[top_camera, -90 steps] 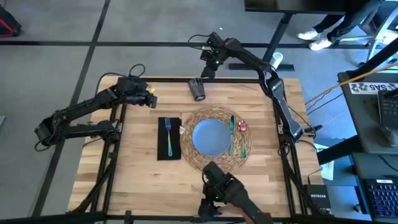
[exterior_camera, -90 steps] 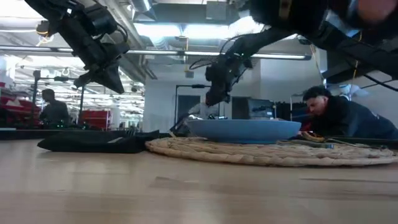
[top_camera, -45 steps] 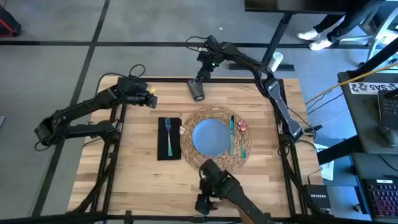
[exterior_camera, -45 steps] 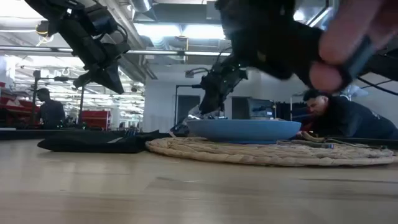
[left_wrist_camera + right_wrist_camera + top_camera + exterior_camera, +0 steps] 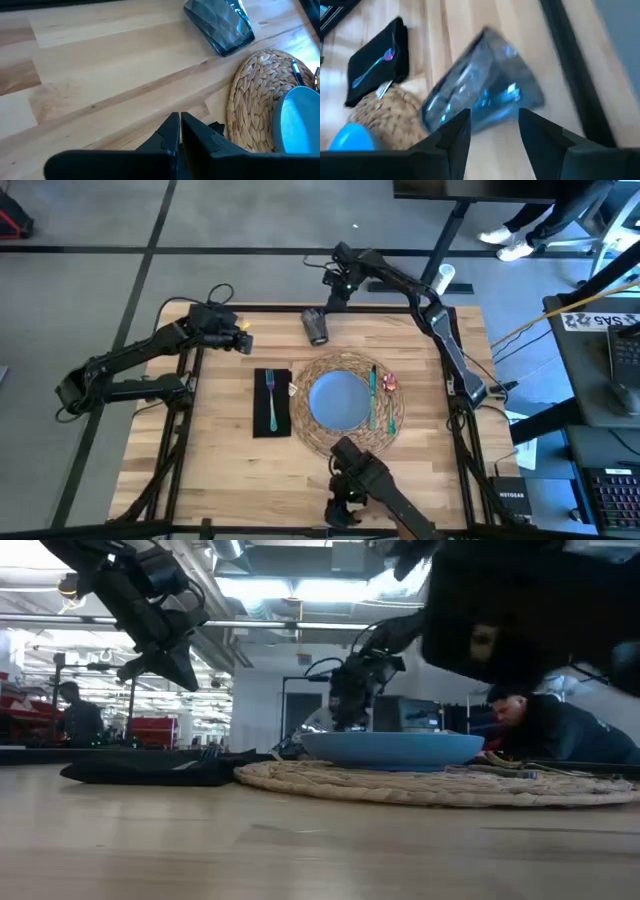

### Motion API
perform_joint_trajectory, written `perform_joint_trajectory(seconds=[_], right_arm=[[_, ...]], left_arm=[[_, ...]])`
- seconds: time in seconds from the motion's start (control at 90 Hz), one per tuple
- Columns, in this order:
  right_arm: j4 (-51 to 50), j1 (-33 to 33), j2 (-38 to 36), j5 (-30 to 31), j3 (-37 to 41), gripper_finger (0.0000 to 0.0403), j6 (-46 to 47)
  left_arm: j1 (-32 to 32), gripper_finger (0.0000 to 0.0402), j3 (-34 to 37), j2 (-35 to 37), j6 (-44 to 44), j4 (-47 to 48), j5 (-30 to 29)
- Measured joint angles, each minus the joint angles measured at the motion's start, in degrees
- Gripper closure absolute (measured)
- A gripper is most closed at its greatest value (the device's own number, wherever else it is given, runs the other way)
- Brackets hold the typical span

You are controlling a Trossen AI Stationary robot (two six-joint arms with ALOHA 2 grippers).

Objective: Set table place
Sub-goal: Put the blue glass cup on top of the brown placemat

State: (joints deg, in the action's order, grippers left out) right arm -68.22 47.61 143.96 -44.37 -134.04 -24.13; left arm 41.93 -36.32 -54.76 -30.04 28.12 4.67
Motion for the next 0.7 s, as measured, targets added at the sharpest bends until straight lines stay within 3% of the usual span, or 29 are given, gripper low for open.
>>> perform_joint_trajectory(seconds=[0.122, 0.444, 0.7], right_arm=[[-1.3, 0.1, 0.0, 0.1, 0.0, 0.0249, -0.9], [11.3, 0.0, 0.0, 1.2, 0.0, 0.0249, 5.7], [12.1, 0.0, 0.0, -0.6, 0.0, 0.0244, 5.5]], left_arm=[[0.0, 0.0402, 0.0, 0.0, 0.0, 0.0, 0.0], [0.0, 0.0402, 0.0, 0.0, -1.1, 0.0, 0.4], [0.0, 0.0402, 0.0, 0.0, -1.3, 0.0, 0.7]])
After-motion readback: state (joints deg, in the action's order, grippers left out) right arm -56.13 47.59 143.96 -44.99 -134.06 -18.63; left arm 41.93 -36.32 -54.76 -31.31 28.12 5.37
